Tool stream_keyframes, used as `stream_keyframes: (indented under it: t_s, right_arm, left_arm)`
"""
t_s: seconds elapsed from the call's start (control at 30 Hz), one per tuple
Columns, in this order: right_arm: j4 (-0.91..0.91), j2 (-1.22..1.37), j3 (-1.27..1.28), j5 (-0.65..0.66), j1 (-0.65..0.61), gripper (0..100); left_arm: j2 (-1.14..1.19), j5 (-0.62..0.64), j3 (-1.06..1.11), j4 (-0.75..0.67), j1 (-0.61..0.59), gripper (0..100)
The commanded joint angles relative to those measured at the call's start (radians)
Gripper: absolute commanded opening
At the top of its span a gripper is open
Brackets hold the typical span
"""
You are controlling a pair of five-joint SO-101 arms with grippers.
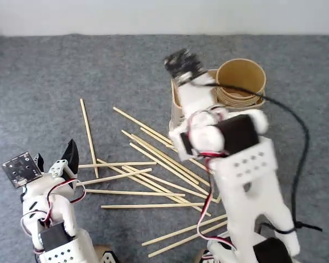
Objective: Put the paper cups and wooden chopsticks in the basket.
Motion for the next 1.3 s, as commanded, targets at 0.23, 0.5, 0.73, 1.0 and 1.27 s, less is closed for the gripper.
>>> stream_keyframes:
  t_s: [0.23,0.5,0.73,1.0,1.27]
  right_arm:
    - [-0.458,-0.028,0.532,0.0,-0.228,14.7]
    - [-0.664,0.13,0.597,0.006,-0.318,15.1]
    - [-0.653,0.412,0.416,0.083,-0.328,24.1]
    - [-0.608,0.593,0.198,0.115,-0.329,24.8]
    - [-0.616,0.679,0.147,0.163,-0.409,24.8]
  left_arm:
    - [-0.017,-0.011,-0.012,0.002,-0.005,32]
    - [-0.017,-0.011,-0.012,0.002,-0.005,32]
    - [-0.017,-0.011,-0.012,0.002,-0.005,32]
    - [-0.017,-0.011,-0.012,0.003,-0.005,32]
    - [-0.017,-0.011,-0.012,0.003,-0.005,32]
